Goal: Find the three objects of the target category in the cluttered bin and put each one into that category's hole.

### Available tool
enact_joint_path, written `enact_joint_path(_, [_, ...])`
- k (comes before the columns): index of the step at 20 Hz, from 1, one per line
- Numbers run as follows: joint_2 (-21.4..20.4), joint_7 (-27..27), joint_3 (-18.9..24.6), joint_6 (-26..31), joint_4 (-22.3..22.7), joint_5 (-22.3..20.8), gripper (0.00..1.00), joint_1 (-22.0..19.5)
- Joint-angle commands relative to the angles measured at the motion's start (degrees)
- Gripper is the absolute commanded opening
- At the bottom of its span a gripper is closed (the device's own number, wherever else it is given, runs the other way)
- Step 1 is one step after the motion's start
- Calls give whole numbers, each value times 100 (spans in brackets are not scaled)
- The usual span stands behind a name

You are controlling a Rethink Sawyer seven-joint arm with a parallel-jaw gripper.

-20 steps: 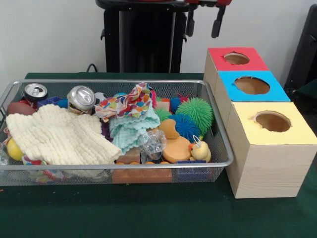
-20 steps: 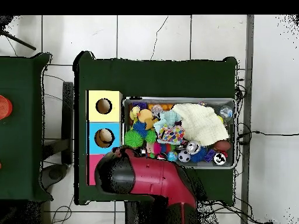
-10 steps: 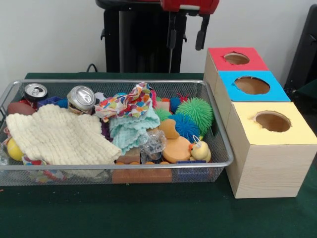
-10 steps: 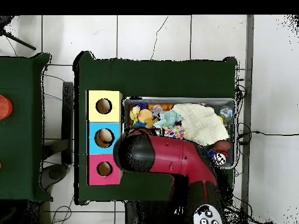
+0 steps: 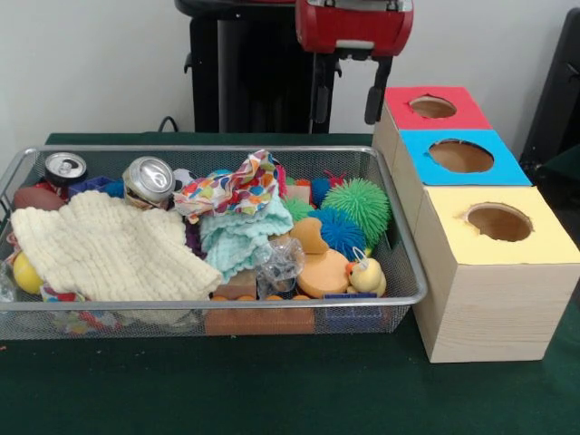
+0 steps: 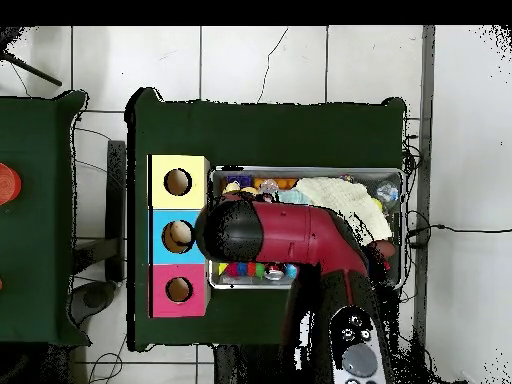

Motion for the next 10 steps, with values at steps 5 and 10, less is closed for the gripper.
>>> enact_joint_path(5, [1185,-388,754,1467,-1749,-272,100,79])
enact_joint_path(10, [1542,-597,928,1557,-2242,-317,100,-32])
